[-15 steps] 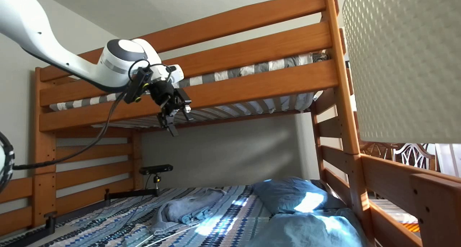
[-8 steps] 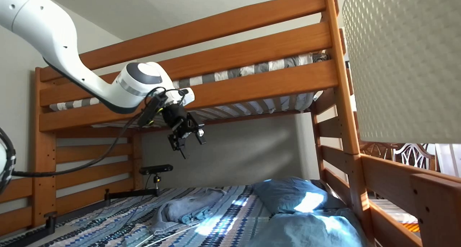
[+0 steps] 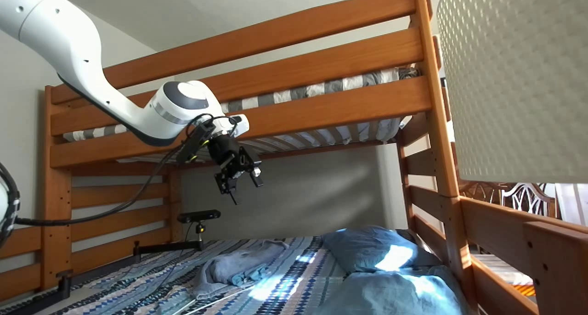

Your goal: Pull the sheet to the left

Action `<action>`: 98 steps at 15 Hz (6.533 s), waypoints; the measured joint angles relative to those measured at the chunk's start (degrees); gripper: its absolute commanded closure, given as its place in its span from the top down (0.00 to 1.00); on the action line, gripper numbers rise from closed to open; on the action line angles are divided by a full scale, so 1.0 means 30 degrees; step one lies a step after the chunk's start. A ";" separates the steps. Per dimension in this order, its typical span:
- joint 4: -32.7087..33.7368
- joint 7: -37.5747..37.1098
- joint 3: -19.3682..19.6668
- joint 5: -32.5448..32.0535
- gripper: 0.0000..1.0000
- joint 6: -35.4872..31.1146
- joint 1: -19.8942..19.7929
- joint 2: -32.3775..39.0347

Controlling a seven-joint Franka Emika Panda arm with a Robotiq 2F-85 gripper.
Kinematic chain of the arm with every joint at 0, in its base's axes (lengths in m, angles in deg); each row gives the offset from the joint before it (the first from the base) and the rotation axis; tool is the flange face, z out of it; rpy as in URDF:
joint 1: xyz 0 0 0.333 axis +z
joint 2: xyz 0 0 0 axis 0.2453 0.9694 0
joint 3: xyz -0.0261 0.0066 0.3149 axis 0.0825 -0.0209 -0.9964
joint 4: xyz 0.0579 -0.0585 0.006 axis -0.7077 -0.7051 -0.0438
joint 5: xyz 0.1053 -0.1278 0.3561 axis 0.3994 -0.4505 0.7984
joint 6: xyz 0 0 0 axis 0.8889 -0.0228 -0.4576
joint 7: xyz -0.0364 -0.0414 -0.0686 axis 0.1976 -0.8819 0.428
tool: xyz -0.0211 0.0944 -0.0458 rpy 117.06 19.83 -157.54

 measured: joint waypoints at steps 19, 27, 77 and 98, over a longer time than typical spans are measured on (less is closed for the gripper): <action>0.1652 0.0830 0.0023 -0.3378 1.00 -0.2363 0.0299 0.6199; 0.4565 0.0826 0.1295 -0.6526 1.00 -0.3499 0.1698 1.1301; 1.7662 -0.0902 0.7541 -1.0341 0.30 -0.5111 0.6840 2.6725; 1.8414 0.4768 0.5094 -1.0198 0.02 -0.7700 0.4603 2.7169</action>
